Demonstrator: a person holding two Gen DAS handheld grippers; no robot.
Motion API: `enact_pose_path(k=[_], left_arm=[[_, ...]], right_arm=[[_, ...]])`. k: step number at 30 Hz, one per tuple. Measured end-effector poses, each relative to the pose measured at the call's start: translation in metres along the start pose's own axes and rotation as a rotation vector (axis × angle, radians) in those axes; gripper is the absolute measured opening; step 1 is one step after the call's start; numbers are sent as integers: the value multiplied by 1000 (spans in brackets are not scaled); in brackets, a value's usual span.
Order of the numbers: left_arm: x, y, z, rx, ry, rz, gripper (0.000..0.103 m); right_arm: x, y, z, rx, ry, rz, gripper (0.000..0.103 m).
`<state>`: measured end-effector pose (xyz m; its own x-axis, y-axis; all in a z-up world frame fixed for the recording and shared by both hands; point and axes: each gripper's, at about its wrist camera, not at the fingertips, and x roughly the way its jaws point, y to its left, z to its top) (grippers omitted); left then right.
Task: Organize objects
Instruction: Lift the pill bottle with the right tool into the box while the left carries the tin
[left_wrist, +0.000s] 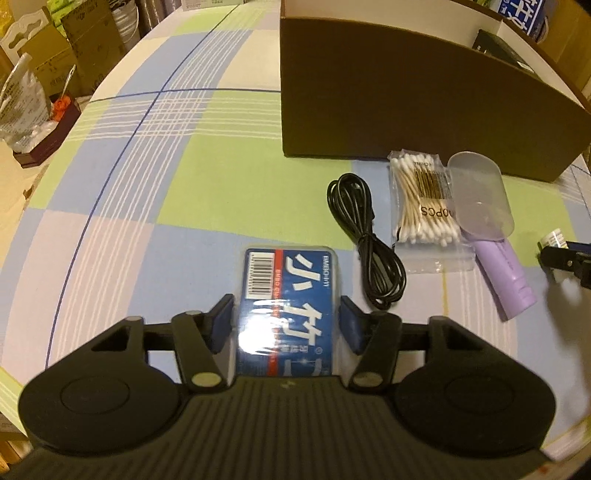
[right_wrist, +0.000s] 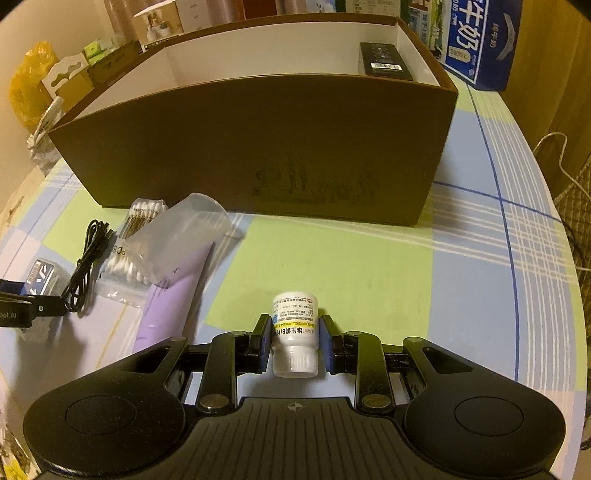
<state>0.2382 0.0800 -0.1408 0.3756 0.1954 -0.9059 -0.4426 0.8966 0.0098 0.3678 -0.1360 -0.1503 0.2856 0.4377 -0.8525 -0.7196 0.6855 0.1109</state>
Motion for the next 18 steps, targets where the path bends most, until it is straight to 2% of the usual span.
enact_pose_path(k=[18], left_arm=[[-7, 2, -10, -6, 5, 0, 53]], right_arm=[[-2, 2, -1, -27, 11, -5, 24]])
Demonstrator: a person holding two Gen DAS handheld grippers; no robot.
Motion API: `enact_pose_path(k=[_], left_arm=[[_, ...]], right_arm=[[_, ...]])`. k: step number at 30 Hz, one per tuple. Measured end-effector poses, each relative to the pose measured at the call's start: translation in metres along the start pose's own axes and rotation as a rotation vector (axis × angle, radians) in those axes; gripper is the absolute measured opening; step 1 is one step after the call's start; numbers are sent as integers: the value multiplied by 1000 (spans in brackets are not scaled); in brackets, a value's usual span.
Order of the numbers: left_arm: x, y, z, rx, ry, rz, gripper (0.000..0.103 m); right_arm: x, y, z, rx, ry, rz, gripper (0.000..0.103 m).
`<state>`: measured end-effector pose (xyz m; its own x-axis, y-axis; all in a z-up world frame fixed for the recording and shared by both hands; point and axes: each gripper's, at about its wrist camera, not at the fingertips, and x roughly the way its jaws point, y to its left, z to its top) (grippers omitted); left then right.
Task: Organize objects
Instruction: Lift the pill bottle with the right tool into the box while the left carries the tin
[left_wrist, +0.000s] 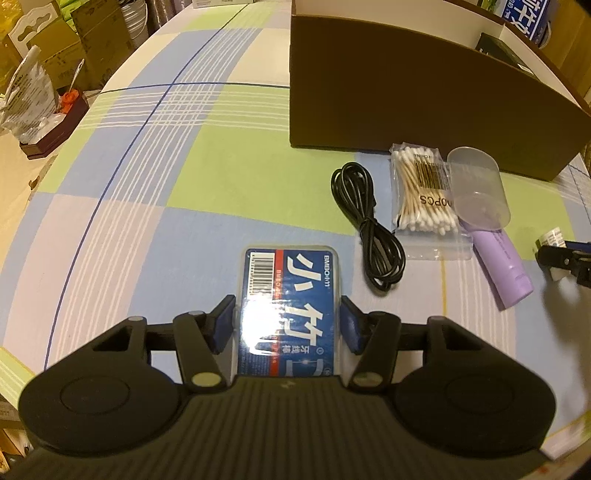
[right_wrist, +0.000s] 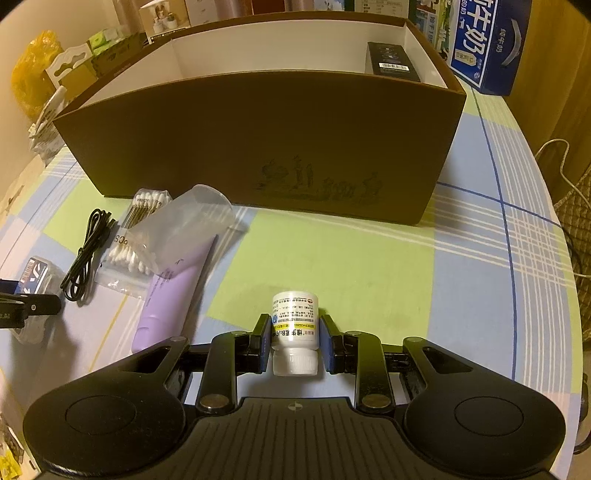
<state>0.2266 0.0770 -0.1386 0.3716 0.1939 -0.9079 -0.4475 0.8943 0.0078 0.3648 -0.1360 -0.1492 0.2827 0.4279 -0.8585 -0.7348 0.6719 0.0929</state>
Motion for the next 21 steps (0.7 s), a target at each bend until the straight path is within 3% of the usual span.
enact_pose_path(k=[11, 21], left_arm=[[-18, 6, 6, -8, -26, 0, 53], [-59, 2, 35, -2, -128, -46, 53]], right_arm=[[-8, 1, 1, 10, -1, 42, 24], [-41, 8, 24, 4, -88, 102, 24]])
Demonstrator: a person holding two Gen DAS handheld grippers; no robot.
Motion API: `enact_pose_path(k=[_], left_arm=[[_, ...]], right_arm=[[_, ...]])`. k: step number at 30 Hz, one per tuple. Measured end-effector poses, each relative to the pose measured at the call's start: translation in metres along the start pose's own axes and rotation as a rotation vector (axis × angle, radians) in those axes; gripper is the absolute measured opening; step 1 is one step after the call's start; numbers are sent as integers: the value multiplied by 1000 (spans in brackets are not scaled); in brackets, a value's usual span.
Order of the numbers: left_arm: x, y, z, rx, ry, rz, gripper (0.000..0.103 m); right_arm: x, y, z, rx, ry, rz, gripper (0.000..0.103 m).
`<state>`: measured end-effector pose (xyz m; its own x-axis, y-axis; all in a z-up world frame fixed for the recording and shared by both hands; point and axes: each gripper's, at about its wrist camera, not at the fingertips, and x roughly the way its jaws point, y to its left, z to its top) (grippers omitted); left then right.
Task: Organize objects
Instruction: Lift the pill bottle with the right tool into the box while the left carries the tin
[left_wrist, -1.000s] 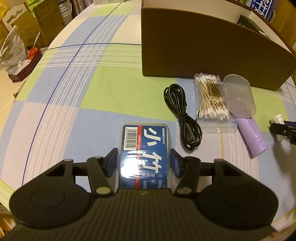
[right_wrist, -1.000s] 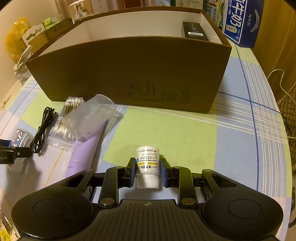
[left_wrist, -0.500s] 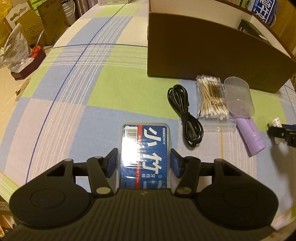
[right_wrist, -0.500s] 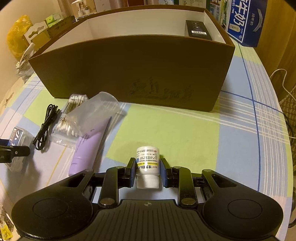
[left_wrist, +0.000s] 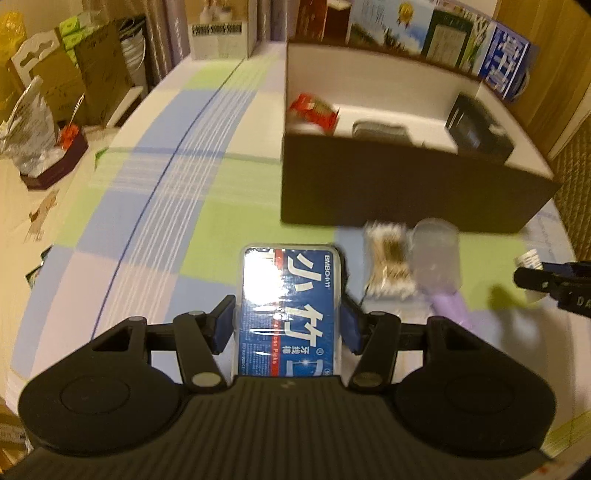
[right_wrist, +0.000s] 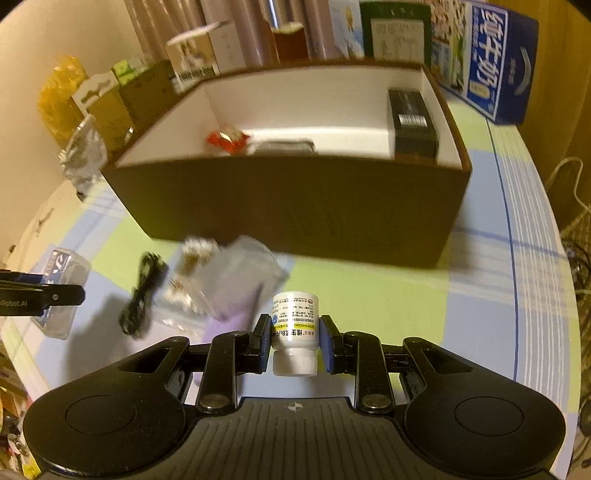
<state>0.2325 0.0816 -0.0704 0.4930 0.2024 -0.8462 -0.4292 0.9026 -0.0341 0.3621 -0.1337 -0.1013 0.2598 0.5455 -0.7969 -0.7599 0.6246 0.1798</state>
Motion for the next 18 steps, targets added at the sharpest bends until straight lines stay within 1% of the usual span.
enact_pose_path(k=[4, 9, 14, 18], left_arm=[[-14, -7, 19, 18, -48, -24, 53], [-21, -16, 46, 45, -93, -42, 53], [-22, -25, 74, 70, -140, -50, 53], [-18, -30, 92, 79, -152, -51, 53]], right_arm=[[-10, 7, 16, -22, -44, 21, 24], [-22, 9, 42, -33, -104, 38, 24], [-32, 7, 67, -53, -163, 32, 24], [-35, 3, 84, -61, -196, 19, 24]])
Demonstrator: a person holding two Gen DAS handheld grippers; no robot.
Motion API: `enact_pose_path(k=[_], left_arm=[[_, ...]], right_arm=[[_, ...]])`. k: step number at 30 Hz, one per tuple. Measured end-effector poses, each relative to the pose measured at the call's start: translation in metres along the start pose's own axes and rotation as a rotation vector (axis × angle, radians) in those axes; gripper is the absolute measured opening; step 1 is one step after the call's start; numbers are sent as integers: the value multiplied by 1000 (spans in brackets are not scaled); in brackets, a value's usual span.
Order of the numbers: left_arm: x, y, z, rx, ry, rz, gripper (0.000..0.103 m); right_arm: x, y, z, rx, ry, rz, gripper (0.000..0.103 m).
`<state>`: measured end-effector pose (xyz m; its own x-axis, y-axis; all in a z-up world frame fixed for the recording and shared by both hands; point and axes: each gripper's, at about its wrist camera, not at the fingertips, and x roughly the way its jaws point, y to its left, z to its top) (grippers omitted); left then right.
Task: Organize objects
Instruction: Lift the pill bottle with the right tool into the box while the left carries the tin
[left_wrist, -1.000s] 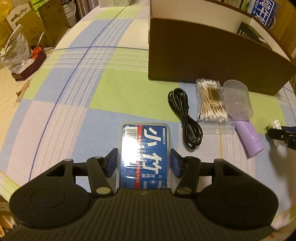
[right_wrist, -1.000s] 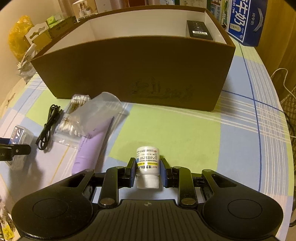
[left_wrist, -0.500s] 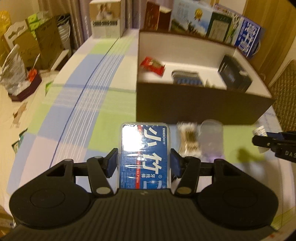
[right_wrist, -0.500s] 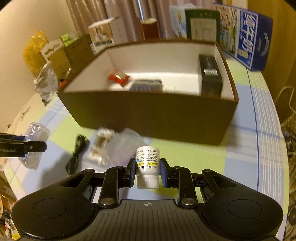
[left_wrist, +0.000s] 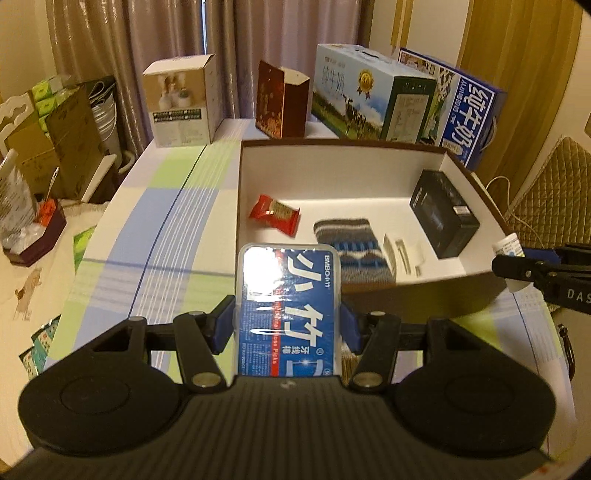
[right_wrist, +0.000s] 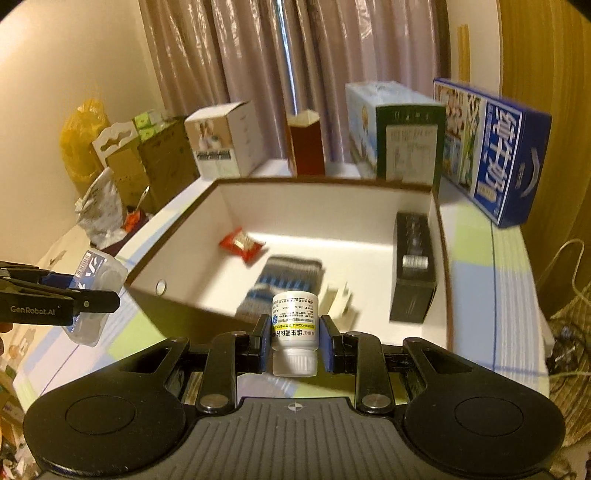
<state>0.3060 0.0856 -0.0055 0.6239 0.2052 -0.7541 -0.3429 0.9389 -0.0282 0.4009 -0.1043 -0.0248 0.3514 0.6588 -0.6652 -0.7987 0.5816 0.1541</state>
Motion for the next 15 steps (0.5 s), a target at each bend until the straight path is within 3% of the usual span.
enact_pose_path(k=[15], left_arm=[[51, -10, 58, 34, -4, 12, 53]], right_arm=[[24, -32, 40, 18, -32, -70, 24]])
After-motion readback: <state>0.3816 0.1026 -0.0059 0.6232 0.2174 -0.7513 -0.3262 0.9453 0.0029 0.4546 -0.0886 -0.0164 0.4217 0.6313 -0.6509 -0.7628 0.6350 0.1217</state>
